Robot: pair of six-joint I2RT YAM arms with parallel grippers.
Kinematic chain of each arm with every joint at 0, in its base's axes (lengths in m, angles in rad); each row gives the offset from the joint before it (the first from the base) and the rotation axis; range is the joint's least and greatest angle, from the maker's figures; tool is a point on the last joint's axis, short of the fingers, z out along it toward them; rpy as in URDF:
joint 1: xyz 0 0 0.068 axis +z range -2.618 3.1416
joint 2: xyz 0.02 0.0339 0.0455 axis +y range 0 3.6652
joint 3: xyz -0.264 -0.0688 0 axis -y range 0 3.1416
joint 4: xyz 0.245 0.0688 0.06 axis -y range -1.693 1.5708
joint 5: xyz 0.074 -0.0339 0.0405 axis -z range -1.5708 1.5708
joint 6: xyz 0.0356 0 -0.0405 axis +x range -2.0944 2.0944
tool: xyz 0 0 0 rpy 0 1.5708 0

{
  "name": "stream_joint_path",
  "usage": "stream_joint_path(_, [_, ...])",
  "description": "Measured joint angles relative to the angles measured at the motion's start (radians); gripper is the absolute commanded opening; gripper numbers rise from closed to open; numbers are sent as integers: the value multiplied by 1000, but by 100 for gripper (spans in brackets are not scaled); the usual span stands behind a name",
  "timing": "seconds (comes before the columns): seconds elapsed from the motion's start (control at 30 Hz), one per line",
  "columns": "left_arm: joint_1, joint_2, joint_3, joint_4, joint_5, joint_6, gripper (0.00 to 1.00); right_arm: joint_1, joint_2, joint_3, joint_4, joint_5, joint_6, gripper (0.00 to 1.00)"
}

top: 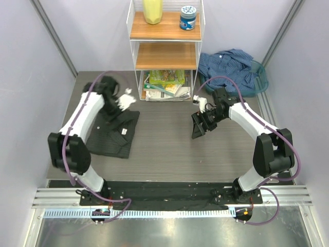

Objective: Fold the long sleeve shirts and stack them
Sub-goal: Fold the shirt, then neatly place the folded shirt to the corner

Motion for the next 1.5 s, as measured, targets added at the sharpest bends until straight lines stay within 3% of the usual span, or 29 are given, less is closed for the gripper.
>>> stream_joint_path(0.07, [132, -52, -106, -10, -66, 182, 82, 0, 0, -4, 3, -8, 3, 77])
stream_joint_path(0.17, [223, -74, -283, -6, -145, 426, 79, 0, 0, -11, 3, -15, 8, 77])
stream_joint_path(0.27, [226, -12, -346, -3, -160, 536, 75, 0, 0, -15, 4, -16, 16, 77])
stream_joint_path(0.4, [212, 127, -298, 31, -113, 523, 69, -13, -2, -25, 5, -16, 20, 77])
stream_joint_path(0.53, [129, 175, -322, 95, -85, 437, 65, -60, -9, -31, -6, -17, 18, 77])
stream_joint_path(0.7, [-216, 194, -338, 125, -8, 173, 67, -150, -13, -30, -32, -24, 10, 77])
stream_joint_path(0.83, [-502, 304, -138, 143, 166, -109, 76, -207, -13, -24, -52, -24, 6, 78])
stream_joint_path(0.93, [-627, 364, 45, 227, 294, -288, 77, -216, -13, -9, -61, -23, 1, 78])
stream_joint_path(1.07, [-600, 281, 84, 300, 347, -410, 80, -216, -13, 18, -66, -13, -9, 78])
stream_joint_path(1.27, [-459, 26, -127, 345, 119, -467, 84, -216, -13, 16, -63, -5, -9, 77])
stream_joint_path(1.5, [-616, 142, -164, 381, -49, -605, 86, -216, -13, 9, -53, 19, 9, 82])
